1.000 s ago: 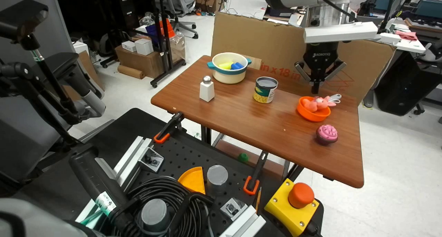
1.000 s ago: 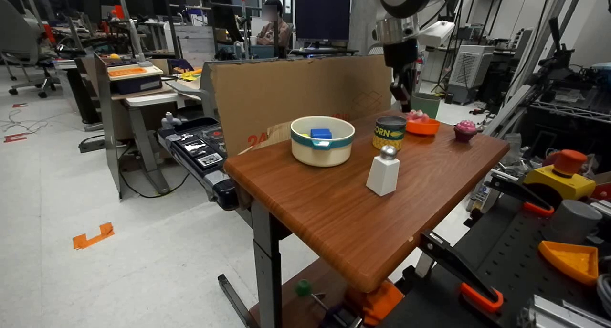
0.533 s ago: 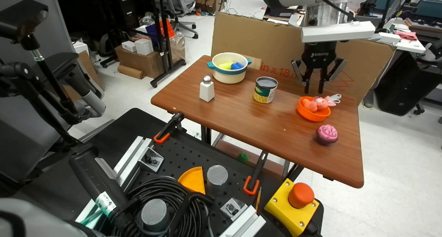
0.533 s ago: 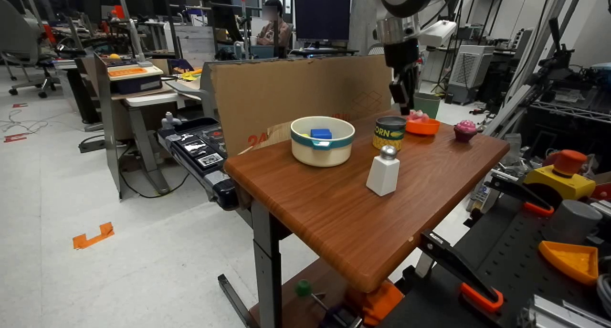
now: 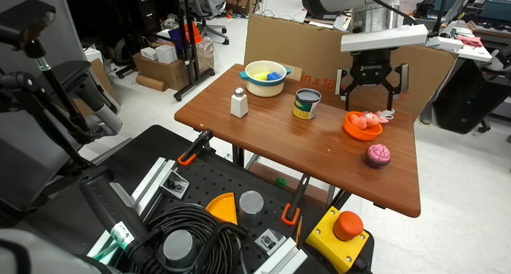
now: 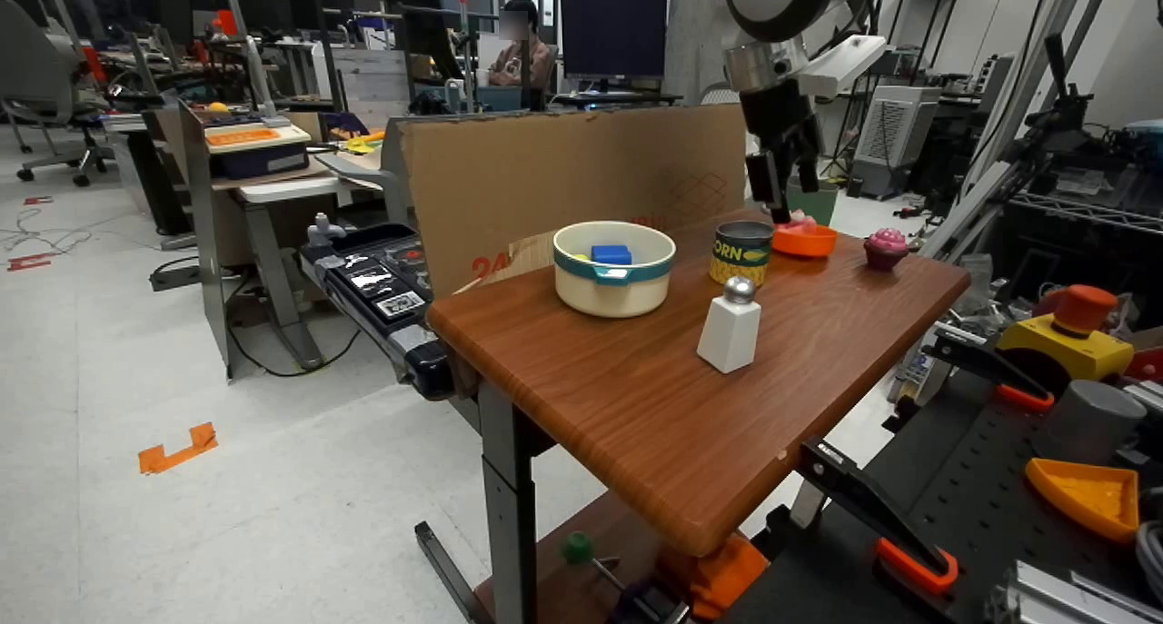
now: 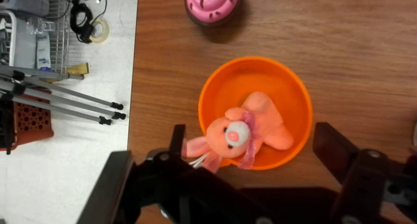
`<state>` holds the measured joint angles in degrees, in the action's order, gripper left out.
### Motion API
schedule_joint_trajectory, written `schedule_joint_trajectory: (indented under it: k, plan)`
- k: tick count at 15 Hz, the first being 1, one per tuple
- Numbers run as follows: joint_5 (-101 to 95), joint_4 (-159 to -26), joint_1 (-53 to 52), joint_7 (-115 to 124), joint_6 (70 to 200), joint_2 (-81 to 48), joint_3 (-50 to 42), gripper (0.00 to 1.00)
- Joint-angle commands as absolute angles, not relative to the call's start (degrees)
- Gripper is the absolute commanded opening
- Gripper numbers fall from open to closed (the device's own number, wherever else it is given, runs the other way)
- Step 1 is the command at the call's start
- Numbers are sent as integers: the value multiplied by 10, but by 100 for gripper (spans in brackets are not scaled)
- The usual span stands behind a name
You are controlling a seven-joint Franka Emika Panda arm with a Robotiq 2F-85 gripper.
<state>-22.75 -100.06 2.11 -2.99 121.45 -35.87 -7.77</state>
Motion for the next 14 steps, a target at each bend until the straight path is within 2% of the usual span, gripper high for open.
schedule_joint_trajectory:
  k: [1, 14]
  plan:
    - [-247, -1026, 2, 15, 1192, -340, -87, 100]
    - [-252, -1095, 7, 54, 1232, -288, -87, 100]
